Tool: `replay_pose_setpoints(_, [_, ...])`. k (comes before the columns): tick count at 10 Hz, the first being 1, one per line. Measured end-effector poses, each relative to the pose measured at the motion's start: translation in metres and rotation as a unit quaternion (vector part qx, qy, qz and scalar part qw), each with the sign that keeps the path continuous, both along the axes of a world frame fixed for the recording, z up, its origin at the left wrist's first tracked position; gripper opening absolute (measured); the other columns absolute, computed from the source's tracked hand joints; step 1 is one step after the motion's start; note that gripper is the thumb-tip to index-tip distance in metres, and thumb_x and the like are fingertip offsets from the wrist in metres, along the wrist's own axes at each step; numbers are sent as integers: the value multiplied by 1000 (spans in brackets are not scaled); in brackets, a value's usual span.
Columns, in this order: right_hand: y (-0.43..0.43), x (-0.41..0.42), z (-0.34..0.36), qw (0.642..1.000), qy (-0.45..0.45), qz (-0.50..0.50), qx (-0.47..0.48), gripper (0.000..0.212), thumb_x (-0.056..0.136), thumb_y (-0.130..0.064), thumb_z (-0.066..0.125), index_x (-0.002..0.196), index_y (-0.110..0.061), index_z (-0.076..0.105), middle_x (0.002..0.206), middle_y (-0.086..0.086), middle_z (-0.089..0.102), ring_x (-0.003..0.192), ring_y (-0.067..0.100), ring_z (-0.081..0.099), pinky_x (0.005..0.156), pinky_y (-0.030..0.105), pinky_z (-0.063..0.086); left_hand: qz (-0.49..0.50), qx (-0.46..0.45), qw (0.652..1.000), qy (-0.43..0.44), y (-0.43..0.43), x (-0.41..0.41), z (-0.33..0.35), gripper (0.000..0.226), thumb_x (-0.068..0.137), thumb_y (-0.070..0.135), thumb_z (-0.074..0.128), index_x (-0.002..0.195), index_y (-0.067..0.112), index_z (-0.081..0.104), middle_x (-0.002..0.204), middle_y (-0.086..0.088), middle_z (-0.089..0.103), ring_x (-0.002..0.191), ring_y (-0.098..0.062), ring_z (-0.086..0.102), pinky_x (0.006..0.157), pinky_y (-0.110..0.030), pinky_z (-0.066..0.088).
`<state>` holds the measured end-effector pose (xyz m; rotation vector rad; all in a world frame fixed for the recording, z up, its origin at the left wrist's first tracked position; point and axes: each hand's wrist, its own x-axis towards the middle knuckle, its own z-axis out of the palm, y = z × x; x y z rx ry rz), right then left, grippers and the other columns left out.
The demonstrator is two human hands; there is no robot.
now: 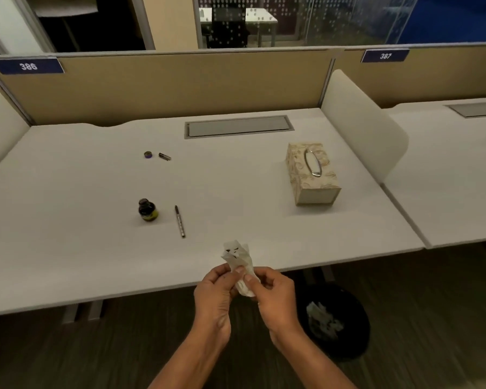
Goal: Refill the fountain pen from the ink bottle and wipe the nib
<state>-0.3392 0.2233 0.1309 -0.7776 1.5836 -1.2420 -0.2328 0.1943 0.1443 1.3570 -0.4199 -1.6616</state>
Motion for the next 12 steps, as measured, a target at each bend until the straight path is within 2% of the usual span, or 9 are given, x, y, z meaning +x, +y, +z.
replay_pose_setpoints(2, [57, -102, -30, 996, 47, -69, 31, 14, 88, -12, 73, 94, -24, 72, 87, -3, 77, 83, 9, 75, 73, 29, 62, -70, -64, 987, -131, 48, -68, -1, 29, 84, 6, 77, 112, 15, 73, 105, -3, 80, 99, -12, 75, 89, -30, 59])
replay_pose_setpoints(4, [94, -193, -86, 972, 96, -166, 137, 15, 91, -5, 68, 99, -17, 67, 91, -1, 71, 86, 16, 69, 68, 26, 56, -106, -152, 935, -303, 66, -79, -5, 25, 93, 17, 68, 114, 30, 70, 110, 10, 73, 102, 3, 68, 91, -22, 54])
replay_pose_setpoints(5, [103, -224, -126, 949, 133, -205, 199, 13, 88, -2, 69, 97, -11, 69, 85, 2, 69, 83, 22, 68, 62, 28, 51, -125, -195, 899, -371, 69, -84, -17, 25, 96, 17, 64, 117, 29, 67, 106, 13, 68, 89, 14, 64, 77, -12, 56])
replay_pose_setpoints(6, [106, -247, -166, 933, 172, -211, 234, 15, 84, 3, 65, 92, -10, 68, 82, 5, 69, 84, 30, 69, 65, 30, 50, -133, -212, 883, -396, 66, -88, -36, 27, 96, 17, 63, 122, 24, 66, 102, 5, 69, 64, -3, 63, 50, -12, 53])
replay_pose_setpoints(7, [105, -263, -205, 921, 200, -207, 262, 23, 83, 6, 61, 100, -6, 70, 91, 11, 71, 85, 32, 67, 67, 30, 47, -132, -221, 875, -411, 63, -92, -55, 30, 95, 21, 64, 124, 29, 65, 112, -4, 71, 79, -39, 70, 67, -49, 63])
replay_pose_setpoints(8, [99, -274, -237, 913, 228, -189, 279, 25, 85, 5, 59, 104, -6, 70, 98, 14, 71, 83, 28, 61, 69, 26, 41, -143, -246, 860, -424, 61, -97, -68, 31, 94, 22, 63, 123, 36, 63, 121, 1, 68, 98, -63, 60, 81, -74, 52])
replay_pose_setpoints(9, [90, -284, -270, 911, 243, -172, 285, 28, 86, 2, 56, 108, -8, 69, 104, 16, 72, 91, 33, 66, 71, 27, 42, -144, -283, 842, -436, 58, -101, -82, 32, 92, 29, 60, 124, 31, 64, 124, 9, 67, 96, -55, 64, 83, -61, 57])
replay_pose_setpoints(10, [78, -293, -295, 910, 244, -162, 292, 29, 90, 0, 54, 115, -6, 68, 110, 21, 71, 101, 37, 66, 75, 30, 46, -144, -320, 822, -448, 51, -106, -97, 35, 90, 29, 59, 123, 21, 66, 126, 2, 67, 121, -25, 65, 105, -37, 50])
replay_pose_setpoints(12, [55, -311, -348, 898, 284, -131, 311, 35, 94, -12, 59, 129, -9, 63, 121, 25, 67, 113, 43, 63, 92, 44, 53, -142, -413, 747, -501, 36, -113, -139, 29, 91, 10, 67, 121, 11, 67, 127, -5, 66, 128, -23, 59, 109, -48, 48])
